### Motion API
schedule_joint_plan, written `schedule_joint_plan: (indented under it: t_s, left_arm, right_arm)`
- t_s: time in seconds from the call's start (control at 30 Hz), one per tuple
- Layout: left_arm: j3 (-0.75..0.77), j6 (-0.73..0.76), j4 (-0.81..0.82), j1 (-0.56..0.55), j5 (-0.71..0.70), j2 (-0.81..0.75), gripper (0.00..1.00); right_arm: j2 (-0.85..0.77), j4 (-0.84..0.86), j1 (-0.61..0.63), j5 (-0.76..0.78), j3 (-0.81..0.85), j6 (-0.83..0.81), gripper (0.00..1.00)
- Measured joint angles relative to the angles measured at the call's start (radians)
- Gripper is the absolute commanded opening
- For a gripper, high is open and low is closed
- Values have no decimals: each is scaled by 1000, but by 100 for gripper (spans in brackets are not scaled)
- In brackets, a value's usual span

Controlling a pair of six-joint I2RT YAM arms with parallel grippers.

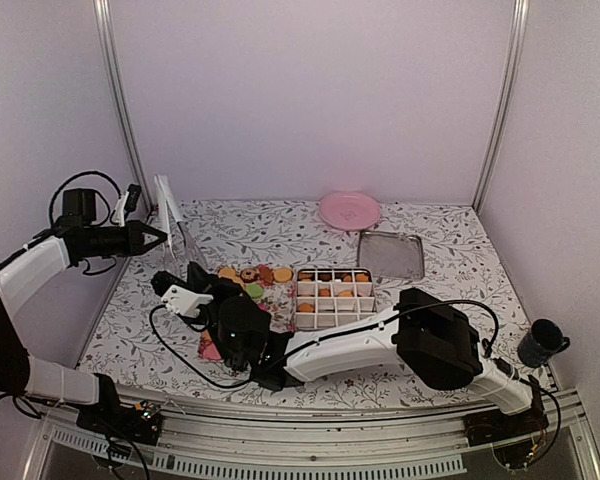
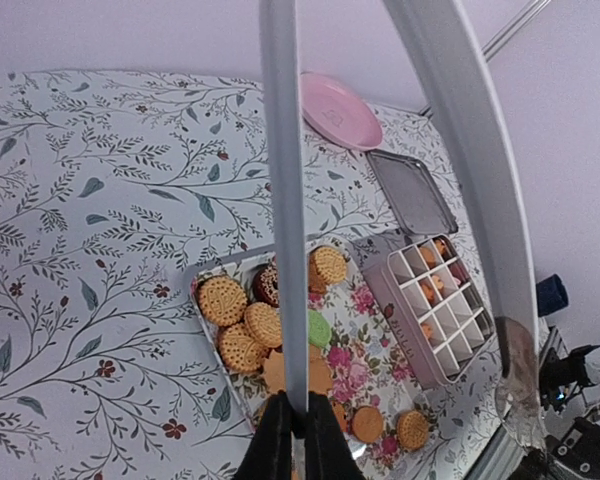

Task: Pack the cookies
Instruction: Pass from the right arm to the left, then pass from the left arm to the right

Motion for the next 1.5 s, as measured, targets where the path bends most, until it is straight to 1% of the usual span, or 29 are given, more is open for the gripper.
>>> schedule_joint_plan:
  t_s: [0.03,0.07,0.1,0.17,0.3,0.43,0.53,0.6,0.67,0.7,0.77,0.83,0.93,1.0,1.13,1.23,1.37,1.5]
  left_arm:
    - [-3,13,0,-2,-15,0,0]
    - [-5,23,0,-3,-24,0,0]
    - [-9,37,5,-5,-38,0,0]
    - [-11,74,50,-1,-109,0,0]
    - [-12,146,125,23,-177,-4,0]
    - [-18,187,163,20,-166,-35,0]
    - [-17,222,176,18,-122,-64,0]
    - [-17,253,170,12,-84,-77,0]
    - [-16,291,146,-2,-48,-87,0]
    - [-14,309,129,-11,-32,-92,0]
    - [-11,352,83,-39,-1,-103,0]
    - [-8,388,37,-66,31,-117,0]
    - [-4,425,-21,-95,68,-142,0]
    - [-2,438,-53,-111,88,-158,0]
    - [2,449,-91,-134,103,-171,0]
    - [3,451,-104,-140,100,-171,0]
    - [5,450,-108,-151,82,-171,0]
    - [5,440,-108,-165,62,-171,0]
  right_arm:
    - [0,2,0,-4,-6,0,14]
    - [0,1,0,-10,-12,2,24]
    - [0,-2,0,-21,-18,13,31]
    - [-6,-17,13,-29,-30,39,40]
    - [-65,-92,53,-68,-64,118,50]
    - [-140,-163,77,-115,-71,212,56]
    - [-208,-252,73,-185,-89,299,57]
    - [-262,-362,45,-287,-100,397,56]
    - [-314,-463,3,-461,-105,526,56]
    - [-340,-504,-31,-580,-106,606,56]
    - [-383,-554,-121,-806,-108,761,56]
    - [-410,-575,-219,-990,-108,896,54]
    - [-419,-593,-330,-1182,-107,1035,50]
    - [-416,-615,-367,-1278,-107,1106,48]
    - [-397,-629,-350,-1412,-97,1192,46]
    - [-376,-638,-326,-1468,-83,1233,46]
    - [-356,-653,-305,-1484,-70,1262,46]
    - [-324,-657,-298,-1458,-32,1273,45]
